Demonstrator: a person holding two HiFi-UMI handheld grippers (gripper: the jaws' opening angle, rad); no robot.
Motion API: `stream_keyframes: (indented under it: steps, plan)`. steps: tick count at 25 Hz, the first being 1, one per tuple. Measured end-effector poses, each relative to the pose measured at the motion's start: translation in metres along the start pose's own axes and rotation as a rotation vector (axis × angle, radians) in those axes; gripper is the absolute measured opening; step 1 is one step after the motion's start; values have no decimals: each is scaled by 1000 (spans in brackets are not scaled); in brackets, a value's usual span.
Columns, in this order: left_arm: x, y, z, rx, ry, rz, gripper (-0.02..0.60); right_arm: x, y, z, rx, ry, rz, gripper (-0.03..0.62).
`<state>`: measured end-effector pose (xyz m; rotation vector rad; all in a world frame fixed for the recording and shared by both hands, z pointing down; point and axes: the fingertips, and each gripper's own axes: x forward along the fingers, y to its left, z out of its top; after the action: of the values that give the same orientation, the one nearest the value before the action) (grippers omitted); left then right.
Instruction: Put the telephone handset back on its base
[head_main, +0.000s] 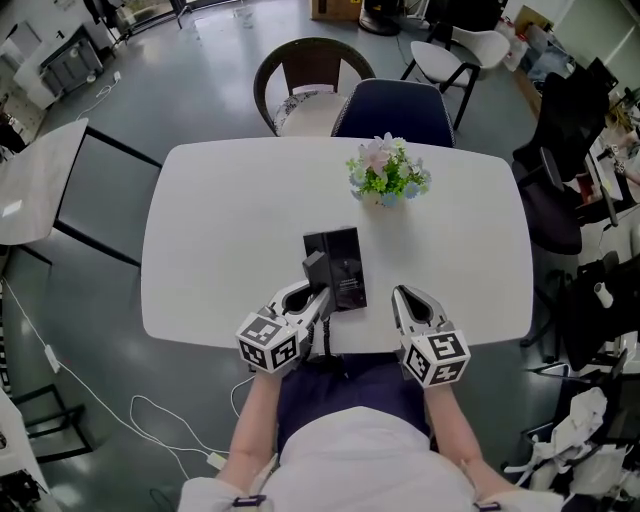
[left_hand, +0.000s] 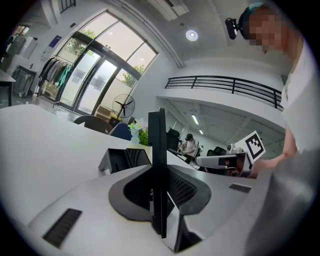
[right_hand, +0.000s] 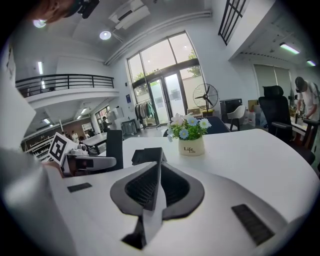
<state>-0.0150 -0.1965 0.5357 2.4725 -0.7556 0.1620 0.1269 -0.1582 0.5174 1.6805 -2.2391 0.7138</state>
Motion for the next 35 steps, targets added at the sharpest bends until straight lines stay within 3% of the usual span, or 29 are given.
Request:
stream_keyframes:
  steps: [11, 18, 28, 35]
  plan:
    - [16, 27, -10, -134, 95, -70, 84, 9, -15, 1, -12, 22, 13, 43]
    - [25, 30, -26, -221, 250, -125, 84, 13, -20, -3, -5, 31, 18, 43]
    - [33, 43, -33, -347, 232, -102, 84, 6, -26, -12, 8, 42, -5, 43]
    - [37, 54, -38, -452, 274, -127, 84, 7, -25, -12, 4, 47, -11, 43]
